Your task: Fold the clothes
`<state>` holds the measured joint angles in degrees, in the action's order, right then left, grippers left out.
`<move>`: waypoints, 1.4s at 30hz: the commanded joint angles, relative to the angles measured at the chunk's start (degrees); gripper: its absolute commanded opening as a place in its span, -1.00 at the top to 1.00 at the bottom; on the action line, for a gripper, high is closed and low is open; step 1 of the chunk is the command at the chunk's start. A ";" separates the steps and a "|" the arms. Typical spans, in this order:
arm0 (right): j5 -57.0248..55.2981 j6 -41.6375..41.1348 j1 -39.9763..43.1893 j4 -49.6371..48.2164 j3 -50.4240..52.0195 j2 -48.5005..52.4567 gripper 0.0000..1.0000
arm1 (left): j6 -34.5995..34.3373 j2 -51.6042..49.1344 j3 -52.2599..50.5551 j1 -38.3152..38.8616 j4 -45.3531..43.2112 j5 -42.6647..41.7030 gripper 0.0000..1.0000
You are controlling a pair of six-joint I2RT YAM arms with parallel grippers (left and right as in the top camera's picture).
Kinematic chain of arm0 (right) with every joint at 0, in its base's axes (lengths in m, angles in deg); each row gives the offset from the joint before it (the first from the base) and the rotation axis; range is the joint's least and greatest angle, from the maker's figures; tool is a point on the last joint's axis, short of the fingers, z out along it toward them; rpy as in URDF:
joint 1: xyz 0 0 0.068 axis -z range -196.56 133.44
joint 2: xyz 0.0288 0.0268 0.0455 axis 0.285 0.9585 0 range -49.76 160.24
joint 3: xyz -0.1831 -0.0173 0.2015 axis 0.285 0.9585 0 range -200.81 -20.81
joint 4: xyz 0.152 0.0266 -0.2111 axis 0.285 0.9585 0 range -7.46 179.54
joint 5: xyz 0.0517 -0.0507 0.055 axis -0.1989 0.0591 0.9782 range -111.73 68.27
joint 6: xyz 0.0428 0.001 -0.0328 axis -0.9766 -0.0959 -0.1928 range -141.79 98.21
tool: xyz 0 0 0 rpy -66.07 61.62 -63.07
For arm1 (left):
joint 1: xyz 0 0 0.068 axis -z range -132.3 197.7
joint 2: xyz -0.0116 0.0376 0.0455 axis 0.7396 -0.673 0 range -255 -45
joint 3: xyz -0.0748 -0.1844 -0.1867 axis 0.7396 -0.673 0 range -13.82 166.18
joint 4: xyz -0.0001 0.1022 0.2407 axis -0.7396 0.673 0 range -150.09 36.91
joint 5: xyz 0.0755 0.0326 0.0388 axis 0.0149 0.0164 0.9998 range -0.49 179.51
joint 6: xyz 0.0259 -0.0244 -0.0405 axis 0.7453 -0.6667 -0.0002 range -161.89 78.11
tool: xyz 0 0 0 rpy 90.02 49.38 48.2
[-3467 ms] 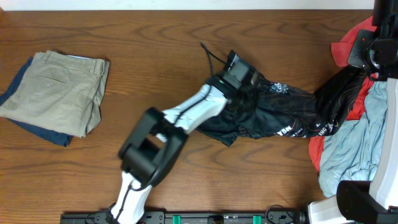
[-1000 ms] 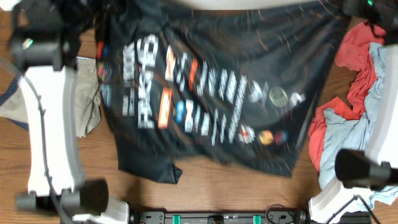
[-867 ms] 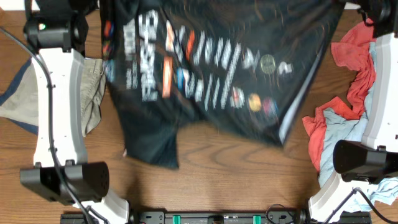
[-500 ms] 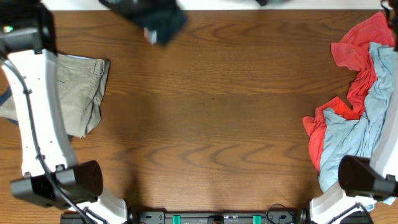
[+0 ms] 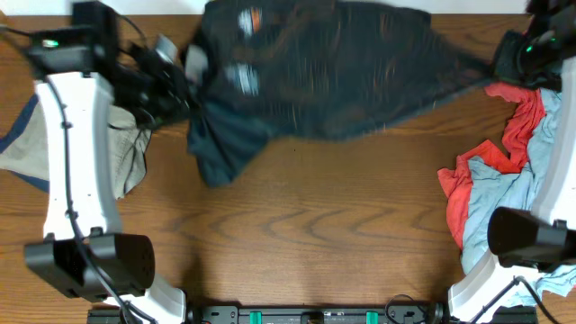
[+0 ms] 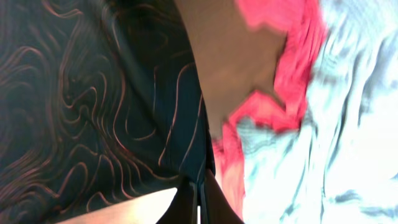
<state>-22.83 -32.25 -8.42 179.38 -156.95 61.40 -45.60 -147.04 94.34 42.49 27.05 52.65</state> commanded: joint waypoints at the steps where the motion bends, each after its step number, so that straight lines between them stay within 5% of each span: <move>1: -0.83 1.33 0.37 0.48 5.68 1.16 0.98 | 5.46 -0.96 -9.99 2.23 -0.50 9.60 0.88; 8: -1.68 1.31 0.48 -0.70 24.59 1.14 0.97 | 5.38 -0.94 -32.50 2.51 -6.03 14.01 0.88; 16: -2.12 -0.26 0.55 -4.79 42.14 -0.39 0.97 | 3.48 0.26 -46.84 -0.42 -10.14 13.35 0.88; 28: -1.79 -0.22 1.07 -16.52 49.51 -5.29 0.98 | 1.73 11.04 -45.40 -0.90 -14.53 13.35 0.88; 40: -1.36 -0.22 1.05 -39.98 49.53 -5.27 0.98 | -11.96 11.58 -43.01 -4.94 -41.81 6.38 0.84; 42: -1.11 -0.22 0.94 -42.05 49.59 -5.11 0.97 | -12.94 11.17 -43.06 -4.83 -45.09 6.40 0.69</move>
<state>-23.99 -31.84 -7.72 138.62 -107.24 56.98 -54.95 -135.21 50.50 37.68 -16.27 60.82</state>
